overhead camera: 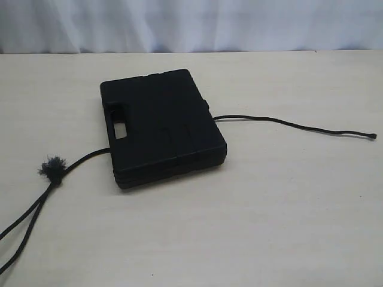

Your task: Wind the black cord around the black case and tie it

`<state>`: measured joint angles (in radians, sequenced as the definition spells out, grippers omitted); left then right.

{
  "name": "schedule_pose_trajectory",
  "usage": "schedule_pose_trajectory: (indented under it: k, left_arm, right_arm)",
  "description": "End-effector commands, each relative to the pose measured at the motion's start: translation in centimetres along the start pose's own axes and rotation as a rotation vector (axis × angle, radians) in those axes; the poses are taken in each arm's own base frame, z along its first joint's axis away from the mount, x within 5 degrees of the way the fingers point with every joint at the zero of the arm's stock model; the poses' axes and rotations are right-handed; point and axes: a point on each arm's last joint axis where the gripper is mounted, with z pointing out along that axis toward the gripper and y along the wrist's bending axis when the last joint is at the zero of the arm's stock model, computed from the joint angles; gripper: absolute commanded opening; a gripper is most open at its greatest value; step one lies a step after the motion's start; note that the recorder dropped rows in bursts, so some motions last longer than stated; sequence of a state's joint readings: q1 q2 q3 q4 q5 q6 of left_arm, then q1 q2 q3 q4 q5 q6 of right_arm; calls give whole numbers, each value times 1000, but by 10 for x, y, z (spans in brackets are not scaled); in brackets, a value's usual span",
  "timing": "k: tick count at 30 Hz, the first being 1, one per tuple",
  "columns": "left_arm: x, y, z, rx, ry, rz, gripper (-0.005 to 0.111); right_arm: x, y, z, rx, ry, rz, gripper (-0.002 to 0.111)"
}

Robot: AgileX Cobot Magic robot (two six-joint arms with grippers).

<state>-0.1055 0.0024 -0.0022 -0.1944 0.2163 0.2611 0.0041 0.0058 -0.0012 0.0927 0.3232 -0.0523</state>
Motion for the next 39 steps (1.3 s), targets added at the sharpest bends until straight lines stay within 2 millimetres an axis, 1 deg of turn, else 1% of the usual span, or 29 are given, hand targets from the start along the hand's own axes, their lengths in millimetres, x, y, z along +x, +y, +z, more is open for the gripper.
schedule_pose_trajectory:
  k: [1,6,8,10,11,12,14,16,18,21,23,24,25,27,29,31,32,33,34,36,38,39]
  left_arm:
    - [0,0,0,-4,-11,0,0]
    - [-1,0,0,-4,-13,0,0]
    - [-1,0,0,2,-21,-44,0]
    - [-6,-1,0,15,-67,-179,0]
    - [-11,1,-1,1,-130,-233,0]
    - [-18,5,-2,-20,-211,-324,0]
    - [-28,14,-6,-74,-352,-524,0]
    - [-33,27,-11,-145,-487,-768,0]
    - [-36,38,-17,-207,-616,-931,0]
    - [-43,49,-28,-209,-831,-1121,0]
    - [-52,51,-37,-180,-977,-1098,0]
    - [-58,51,-41,-164,-1044,-1032,0]
    - [-66,50,-43,-144,-1081,-1002,0]
    - [-89,48,-42,-76,-1115,-978,0]
    - [-114,45,-34,-51,-1091,-911,0]
    - [-143,40,-20,-25,-1047,-787,0]
    - [-157,37,-8,-14,-994,-704,0]
    - [-166,33,5,-6,-924,-636,0]
    - [-175,29,24,9,-824,-575,0]
    - [-186,24,64,17,-575,-485,0]
    - [-186,22,106,-4,-315,-397,0]
    - [-190,22,121,-14,-221,-356,0]
  right_arm:
    - [-1,0,0,1,-14,-7,41]
    - [-1,0,0,1,-16,-7,41]
    - [-3,0,0,3,-42,-7,41]
    - [-8,0,-1,6,-91,-7,41]
    - [-11,-1,-1,8,-128,-7,41]
    - [-14,-1,-2,10,-164,-7,41]
    - [-21,-1,-3,14,-239,-7,41]
    - [-27,-1,-4,18,-303,-7,41]
    - [-32,-2,-6,21,-363,-7,41]
    - [-36,-2,-8,24,-418,-7,41]
    - [-38,-2,-9,25,-434,-7,41]
    - [-38,-2,-9,25,-434,-7,41]
    - [-38,-2,-9,25,-434,-7,41]
    - [-38,-2,-9,25,-434,-7,41]
    - [-38,-2,-9,24,-434,-5,41]
    - [-38,-2,-9,24,-432,-3,41]
    - [-38,-2,-9,24,-432,-3,41]
    - [-38,-2,-9,24,-432,-3,41]
    - [-37,-2,-9,22,-431,3,41]
    - [-37,-2,-9,17,-431,30,41]
    - [-37,-2,-9,13,-431,44,41]
    - [-37,-2,-9,10,-431,60,41]
